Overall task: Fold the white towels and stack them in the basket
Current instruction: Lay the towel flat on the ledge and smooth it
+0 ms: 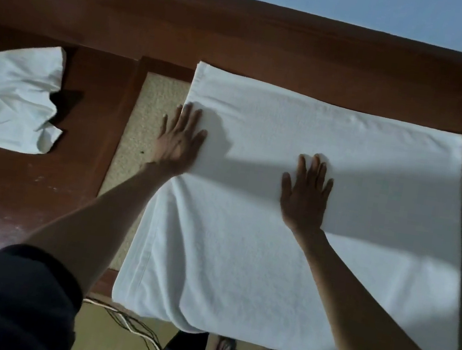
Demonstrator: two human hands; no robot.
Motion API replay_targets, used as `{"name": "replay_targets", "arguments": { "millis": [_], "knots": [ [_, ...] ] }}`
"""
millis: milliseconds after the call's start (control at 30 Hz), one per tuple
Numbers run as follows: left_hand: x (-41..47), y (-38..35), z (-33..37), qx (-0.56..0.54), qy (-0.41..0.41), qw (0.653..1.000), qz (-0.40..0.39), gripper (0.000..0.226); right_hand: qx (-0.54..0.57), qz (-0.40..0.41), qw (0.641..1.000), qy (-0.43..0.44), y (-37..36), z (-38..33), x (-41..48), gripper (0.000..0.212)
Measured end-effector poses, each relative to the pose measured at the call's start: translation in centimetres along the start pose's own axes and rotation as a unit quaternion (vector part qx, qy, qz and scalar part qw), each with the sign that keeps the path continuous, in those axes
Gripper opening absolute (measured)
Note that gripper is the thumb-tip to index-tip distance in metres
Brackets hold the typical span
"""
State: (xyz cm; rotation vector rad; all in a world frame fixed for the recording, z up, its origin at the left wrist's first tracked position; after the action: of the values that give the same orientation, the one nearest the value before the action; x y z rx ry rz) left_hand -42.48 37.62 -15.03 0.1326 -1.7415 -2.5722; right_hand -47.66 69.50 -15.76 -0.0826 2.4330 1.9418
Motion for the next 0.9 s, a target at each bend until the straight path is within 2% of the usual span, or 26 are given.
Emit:
{"name": "replay_targets", "arguments": {
  "millis": [67,133,200,300,400,567,700,900],
  "knots": [
    [-4.0,1.0,1.1,-0.039,0.015,0.997,0.059,0.057,0.008,0.007,1.0,-0.001,-0.1,0.4,-2.1,0.06],
    [-9.8,1.8,2.6,-0.029,0.014,0.993,0.116,0.042,0.016,0.02,1.0,0.015,-0.3,0.9,-5.3,0.06],
    [-15.6,1.9,3.3,-0.01,0.046,0.989,0.142,0.032,0.018,0.017,0.999,0.02,-0.4,1.7,-8.5,0.061],
    [-23.1,1.0,3.5,0.005,0.118,0.984,0.13,0.03,0.02,0.009,1.0,0.015,-0.2,2.6,-13.0,0.062],
    [-28.0,-0.4,4.5,0.03,0.142,0.987,0.067,0.038,0.02,-0.005,1.0,0.016,-0.1,3.4,-16.5,0.062],
    [-29.7,-1.3,4.9,-0.039,0.186,0.981,0.047,0.04,0.026,-0.021,0.999,0.013,0.2,4.8,-20.4,0.064],
    [-30.9,-0.3,3.2,-0.103,0.268,0.954,0.091,0.036,0.021,-0.018,0.999,0.03,0.3,6.3,-21.8,0.064],
    [-33.4,0.3,4.2,-0.08,0.27,0.95,0.134,0.038,0.008,-0.011,0.999,0.038,0.5,6.8,-21.9,0.065]
  ]
}}
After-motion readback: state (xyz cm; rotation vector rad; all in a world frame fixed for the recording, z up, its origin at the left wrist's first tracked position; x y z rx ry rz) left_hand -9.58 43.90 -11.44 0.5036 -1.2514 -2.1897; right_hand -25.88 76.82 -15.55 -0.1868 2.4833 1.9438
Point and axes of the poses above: each hand's wrist, its own x-axis towards the middle knuckle, its own y-axis out of the back of the hand, z = x × y, the point moved 6 cm from there along x, towards the middle knuckle, and after that the axes turned 14 degrees about -y, right-handed, at the moved point
